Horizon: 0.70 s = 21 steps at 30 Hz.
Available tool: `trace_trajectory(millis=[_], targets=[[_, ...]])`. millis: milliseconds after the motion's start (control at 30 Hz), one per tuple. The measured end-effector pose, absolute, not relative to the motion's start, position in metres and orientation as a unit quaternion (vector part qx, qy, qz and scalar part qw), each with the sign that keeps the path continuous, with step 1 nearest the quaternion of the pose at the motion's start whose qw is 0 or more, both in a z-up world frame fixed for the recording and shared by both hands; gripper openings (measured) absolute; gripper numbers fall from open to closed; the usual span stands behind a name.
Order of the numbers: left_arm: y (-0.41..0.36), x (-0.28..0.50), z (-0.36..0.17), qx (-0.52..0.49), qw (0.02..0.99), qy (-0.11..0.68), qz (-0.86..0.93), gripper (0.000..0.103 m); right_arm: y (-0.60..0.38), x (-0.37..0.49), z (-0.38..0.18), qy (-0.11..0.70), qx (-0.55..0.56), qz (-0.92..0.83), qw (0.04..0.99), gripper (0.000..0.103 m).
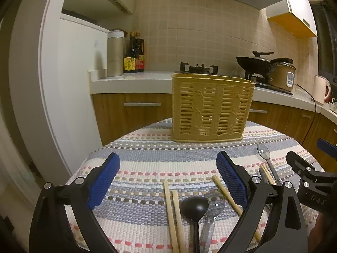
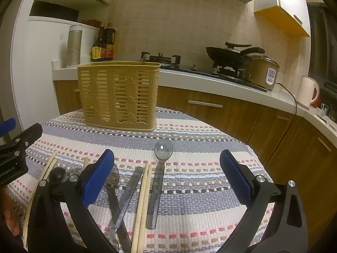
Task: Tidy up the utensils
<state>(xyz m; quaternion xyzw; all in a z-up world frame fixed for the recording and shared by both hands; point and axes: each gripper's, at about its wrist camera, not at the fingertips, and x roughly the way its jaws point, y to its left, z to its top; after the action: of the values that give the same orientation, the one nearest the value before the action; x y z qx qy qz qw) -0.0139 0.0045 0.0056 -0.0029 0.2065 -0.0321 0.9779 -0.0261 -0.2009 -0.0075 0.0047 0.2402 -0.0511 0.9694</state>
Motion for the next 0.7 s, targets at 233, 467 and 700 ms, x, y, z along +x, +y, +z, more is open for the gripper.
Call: trace_trajectory(millis=[233, 467, 700], targets=[[0.004, -0.014, 0.003, -0.004, 0.978, 0.206, -0.032, 0.091, -0.204, -0.021, -0.013, 0.248, 0.015, -0.051, 0.967, 0.096], [0.004, -0.014, 0.002, -0.004, 0.978, 0.206, -0.032, 0.091, -0.205, -0.018, -0.017, 0.253, 0.02, -0.053, 0.966, 0.096], [0.004, -0.014, 0.001, -0.004, 0.978, 0.206, -0.032, 0.091, -0.205, -0.018, -0.018, 0.254, 0.021, -0.055, 0.966, 0.096]])
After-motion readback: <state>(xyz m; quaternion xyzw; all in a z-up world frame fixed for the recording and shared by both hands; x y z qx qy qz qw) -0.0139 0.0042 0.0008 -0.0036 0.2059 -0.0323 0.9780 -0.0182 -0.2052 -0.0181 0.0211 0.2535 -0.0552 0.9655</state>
